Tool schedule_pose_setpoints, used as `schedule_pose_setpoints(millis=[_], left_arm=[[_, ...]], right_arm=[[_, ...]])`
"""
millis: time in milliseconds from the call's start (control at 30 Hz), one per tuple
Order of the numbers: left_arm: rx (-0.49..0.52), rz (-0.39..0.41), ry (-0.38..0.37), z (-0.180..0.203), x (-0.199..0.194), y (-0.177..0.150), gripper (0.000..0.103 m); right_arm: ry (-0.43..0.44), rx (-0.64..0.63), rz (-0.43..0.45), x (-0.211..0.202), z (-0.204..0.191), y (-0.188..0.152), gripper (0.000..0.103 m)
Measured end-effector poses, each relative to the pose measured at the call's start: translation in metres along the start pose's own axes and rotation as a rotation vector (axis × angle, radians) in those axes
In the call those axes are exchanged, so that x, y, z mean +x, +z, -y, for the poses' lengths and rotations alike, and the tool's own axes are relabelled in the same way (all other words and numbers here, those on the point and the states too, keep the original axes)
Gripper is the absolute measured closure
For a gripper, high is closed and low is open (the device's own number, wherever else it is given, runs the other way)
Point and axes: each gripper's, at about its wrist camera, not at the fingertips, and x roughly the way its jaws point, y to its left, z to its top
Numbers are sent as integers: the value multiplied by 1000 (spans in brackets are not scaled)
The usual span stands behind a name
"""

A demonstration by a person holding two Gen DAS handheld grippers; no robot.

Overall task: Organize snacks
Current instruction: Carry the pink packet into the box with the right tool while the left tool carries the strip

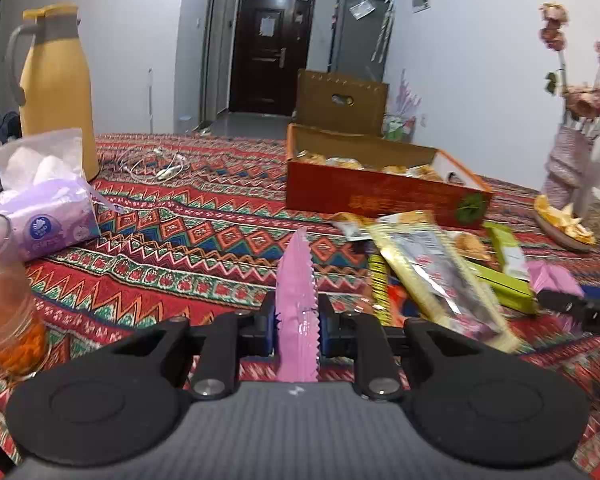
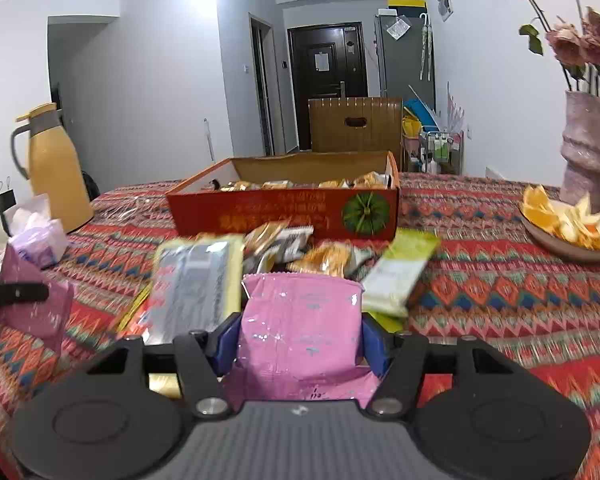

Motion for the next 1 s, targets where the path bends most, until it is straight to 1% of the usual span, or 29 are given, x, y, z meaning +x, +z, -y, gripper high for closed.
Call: schedule_pose_setpoints(millis=[167, 333, 467, 633, 800, 900, 1000], left_arm=[[13, 4, -34, 17, -30, -13, 83], [31, 12, -58, 32, -50, -22, 83], [40, 29, -67, 39, -63, -24, 83], [47, 36, -66, 43, -67, -22, 83], [65, 42, -62, 45, -58, -9, 83], [86, 81, -55, 46, -46, 11, 83], [103, 113, -57, 46, -26, 39, 83]], right_arm=[[-2, -11, 4, -38, -6, -19, 42], [-1, -1, 27, -67, -6, -28, 42], [1, -3, 36, -81, -5, -34, 42], [4, 8, 34, -83, -1, -38, 42], [8, 9, 36, -75, 3, -32, 42], [9, -9, 49, -64, 5, -19, 42], [9, -40, 71, -49, 5, 4, 42]])
